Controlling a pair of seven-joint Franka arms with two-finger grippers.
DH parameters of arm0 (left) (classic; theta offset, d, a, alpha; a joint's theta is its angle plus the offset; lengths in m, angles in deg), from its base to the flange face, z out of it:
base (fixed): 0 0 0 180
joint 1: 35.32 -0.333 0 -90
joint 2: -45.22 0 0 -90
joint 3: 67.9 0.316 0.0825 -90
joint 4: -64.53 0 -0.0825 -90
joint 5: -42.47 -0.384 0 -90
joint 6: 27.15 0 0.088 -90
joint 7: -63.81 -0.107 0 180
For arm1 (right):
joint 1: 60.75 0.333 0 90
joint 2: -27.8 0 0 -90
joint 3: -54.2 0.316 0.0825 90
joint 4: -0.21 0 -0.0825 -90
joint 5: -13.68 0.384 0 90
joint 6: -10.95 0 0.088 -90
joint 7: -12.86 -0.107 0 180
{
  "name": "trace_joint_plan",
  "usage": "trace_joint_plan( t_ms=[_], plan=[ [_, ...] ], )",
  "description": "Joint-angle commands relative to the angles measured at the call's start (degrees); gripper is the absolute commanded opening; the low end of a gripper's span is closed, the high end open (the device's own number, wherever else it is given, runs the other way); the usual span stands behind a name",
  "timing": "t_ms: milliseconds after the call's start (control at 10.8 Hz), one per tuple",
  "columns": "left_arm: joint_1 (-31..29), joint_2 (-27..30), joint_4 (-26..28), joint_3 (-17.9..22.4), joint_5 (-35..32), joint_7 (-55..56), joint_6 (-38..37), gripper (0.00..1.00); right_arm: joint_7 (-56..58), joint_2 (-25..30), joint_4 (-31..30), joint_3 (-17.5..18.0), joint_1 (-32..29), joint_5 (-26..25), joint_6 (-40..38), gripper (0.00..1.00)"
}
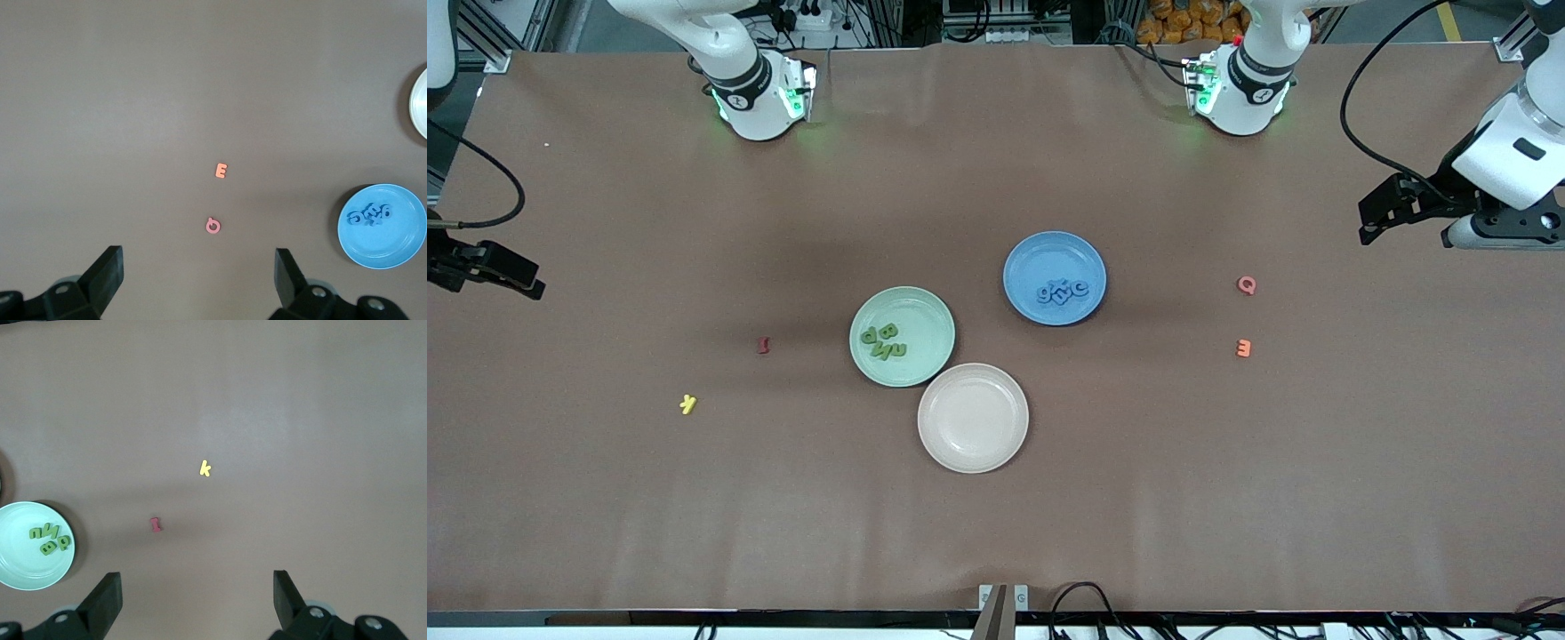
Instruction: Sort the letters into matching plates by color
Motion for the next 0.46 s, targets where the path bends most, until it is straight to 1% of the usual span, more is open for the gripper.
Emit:
trace_joint_plan(
  t_ms=[0, 369],
  plan=[
    [-0.37, 0.78, 0.41, -0.06, 0.76, -1.01, 0.5, 1.0, -0.88, 3.19, -2.62, -0.11, 1.03, 0.0, 0.94, 1.0],
    [-0.28, 0.69, 0.31, 0.03, -0.03, -0.92, 0.32, 1.0, -0.88, 3.02, -2.45, -0.11, 1.12, 0.0, 1.29, 1.0]
  ],
)
